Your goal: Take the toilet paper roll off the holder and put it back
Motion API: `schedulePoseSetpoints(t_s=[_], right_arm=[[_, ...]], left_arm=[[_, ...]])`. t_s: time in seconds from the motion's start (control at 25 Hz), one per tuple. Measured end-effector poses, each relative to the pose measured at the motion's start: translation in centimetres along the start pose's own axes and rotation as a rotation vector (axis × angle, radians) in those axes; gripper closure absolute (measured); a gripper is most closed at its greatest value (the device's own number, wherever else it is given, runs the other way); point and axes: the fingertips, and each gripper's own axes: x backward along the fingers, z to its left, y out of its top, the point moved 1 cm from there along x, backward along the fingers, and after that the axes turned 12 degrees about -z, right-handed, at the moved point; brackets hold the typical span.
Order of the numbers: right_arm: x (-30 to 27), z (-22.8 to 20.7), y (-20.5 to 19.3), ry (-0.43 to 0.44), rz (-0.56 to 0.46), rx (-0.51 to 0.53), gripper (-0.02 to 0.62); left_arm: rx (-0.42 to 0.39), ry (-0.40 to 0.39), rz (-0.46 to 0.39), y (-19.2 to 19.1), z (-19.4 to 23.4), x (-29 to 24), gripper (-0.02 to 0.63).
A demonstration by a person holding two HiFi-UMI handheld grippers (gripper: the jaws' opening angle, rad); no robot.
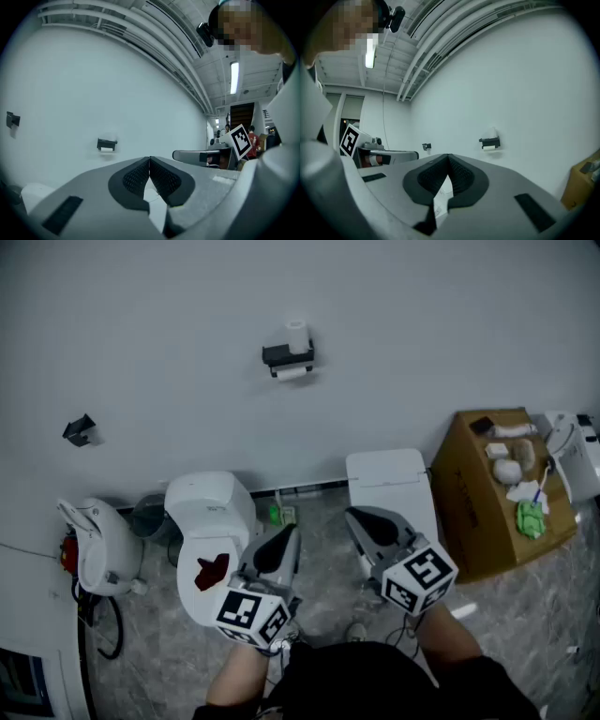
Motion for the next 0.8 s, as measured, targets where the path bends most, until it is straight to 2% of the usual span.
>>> schedulePoseSetpoints(t_s=[0.44,0.8], right_arm=[[-0.7,-0.3,-0.2,-0.019,-0.006,-0.02,0.597],[-2.7,1.2,-0.7,-0.02,-0.002,-0.012,0.594]], left_arm=[[0.005,0.006,-0.012,0.2,0.9,-0.1,0.601],[0.016,0.005,-0.012,0.3,3.2,0.9,0.601]])
